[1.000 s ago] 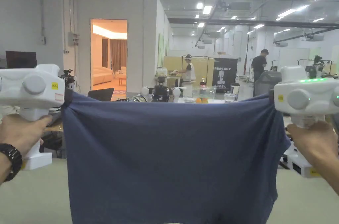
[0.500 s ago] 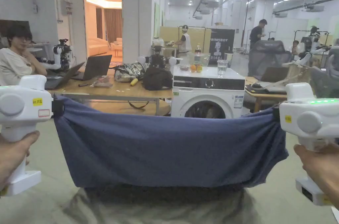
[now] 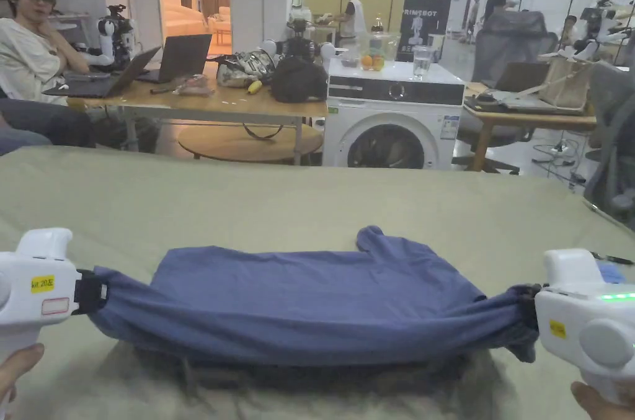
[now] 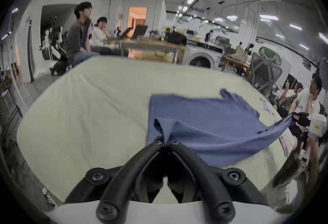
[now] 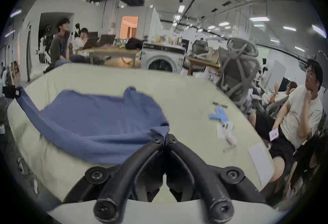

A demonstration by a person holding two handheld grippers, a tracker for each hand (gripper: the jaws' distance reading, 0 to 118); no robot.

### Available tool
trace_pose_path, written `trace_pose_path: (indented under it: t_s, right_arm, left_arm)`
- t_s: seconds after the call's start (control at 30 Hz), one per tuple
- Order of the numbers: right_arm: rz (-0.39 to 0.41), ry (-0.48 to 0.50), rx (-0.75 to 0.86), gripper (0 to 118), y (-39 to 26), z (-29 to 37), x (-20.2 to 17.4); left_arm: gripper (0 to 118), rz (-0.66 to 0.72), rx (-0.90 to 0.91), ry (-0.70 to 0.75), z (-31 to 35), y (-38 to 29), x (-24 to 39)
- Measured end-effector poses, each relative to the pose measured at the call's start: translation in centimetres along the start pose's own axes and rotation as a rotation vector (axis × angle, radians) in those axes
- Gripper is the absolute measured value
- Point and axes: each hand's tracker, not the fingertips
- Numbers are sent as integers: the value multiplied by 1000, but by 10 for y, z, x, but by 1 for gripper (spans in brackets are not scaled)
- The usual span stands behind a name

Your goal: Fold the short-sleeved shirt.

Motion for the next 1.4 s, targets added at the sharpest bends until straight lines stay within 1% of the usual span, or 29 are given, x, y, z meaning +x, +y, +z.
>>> trace_pose_path:
  t_s: [0.03, 0.1, 0.13, 0.23, 0.27, 0.33, 0.4, 0.43, 0.47, 0.6, 0.67, 0.7, 0.73, 0.77, 0.8, 0.83, 0.9, 0.97, 1.03, 1.07, 1.1, 1.13, 1.2, 1.23, 1.27, 1.3, 1.33, 1.37, 1.4]
  right_arm:
    - [9, 10, -38, 0, -10, -3, -1]
    - [46, -5, -105, 0, -30, -9, -5]
    - [61, 6, -148, 0, -38, -15, -5]
    - [31, 36, -271, 0, -61, -33, 0]
    - [35, 27, -278, 0, -68, -39, 2]
    - [90, 10, -339, 0, -80, -50, -1]
    - [84, 32, -394, 0, -89, -59, 1]
    - [77, 37, -399, 0, -94, -62, 2]
    - [90, 46, -423, 0, -97, -63, -2]
    - [88, 30, -413, 0, -100, -67, -7]
    - [103, 21, -414, 0, -94, -66, -10]
    - [115, 5, -414, 5, -91, -64, -12]
    - [120, -26, -389, 19, -86, -58, -14]
    - [117, -52, -353, 35, -81, -51, -15]
    - [106, -64, -322, 49, -76, -45, -17]
    - [85, -66, -285, 53, -70, -38, -19]
    - [20, -55, -207, 53, -62, -27, -24]
    - [-13, -31, -104, 53, -55, -19, -34]
    - [-35, -41, 10, 53, -52, -17, -41]
    - [-64, -30, 81, 53, -52, -14, -45]
    - [-96, -43, 132, 53, -52, -11, -49]
    - [-126, -32, 188, 53, -52, -9, -51]
    - [-140, -30, 245, 50, -51, -4, -58]
    - [-141, -31, 274, 43, -51, -2, -61]
    - [-138, -32, 302, 39, -51, -2, -62]
    - [-127, -41, 307, 39, -51, -1, -65]
    - [-123, -47, 316, 24, -51, 0, -67]
    - [-126, -57, 317, 8, -51, 1, -70]
    - [-135, -51, 320, 0, -50, 1, -68]
  left_arm:
    - [0, 2, -32, 2, -4, -10, -2]
    - [0, 3, -115, 19, -12, -26, -6]
    - [0, 3, -152, 26, -17, -31, -8]
    - [0, -9, -285, 36, -35, -49, -13]
    - [0, -26, -313, 44, -40, -54, -14]
    - [0, -54, -369, 53, -51, -62, -15]
    - [0, -61, -420, 54, -58, -72, -17]
    - [0, -59, -434, 53, -62, -77, -17]
    - [0, -56, -419, 51, -62, -80, -18]
    - [0, -25, -409, 50, -59, -77, -18]
    - [2, 3, -409, 48, -56, -72, -19]
    - [9, 22, -394, 35, -53, -69, -20]
    - [24, 26, -362, 27, -47, -67, -18]
    - [32, 14, -326, 31, -43, -65, -17]
    - [37, 10, -294, 39, -38, -62, -14]
    - [41, -10, -237, 52, -32, -58, -9]
    - [42, -89, -103, 47, -19, -53, 3]
    - [42, -85, 5, 82, -11, -52, 12]
    - [42, -46, 113, 78, -6, -53, 19]
    - [42, -35, 170, 78, -3, -55, 23]
    - [42, -32, 212, 87, -1, -57, 28]
    - [42, -47, 247, 103, 1, -59, 32]
    - [41, -95, 297, 153, 2, -62, 43]
    - [41, -121, 325, 175, 3, -63, 49]
    - [40, -135, 349, 188, 5, -64, 53]
    - [40, -144, 371, 187, -1, -64, 49]
    - [36, -148, 385, 179, -2, -64, 51]
    - [25, -152, 378, 184, -2, -63, 53]
    - [10, -164, 381, 198, -2, -63, 55]
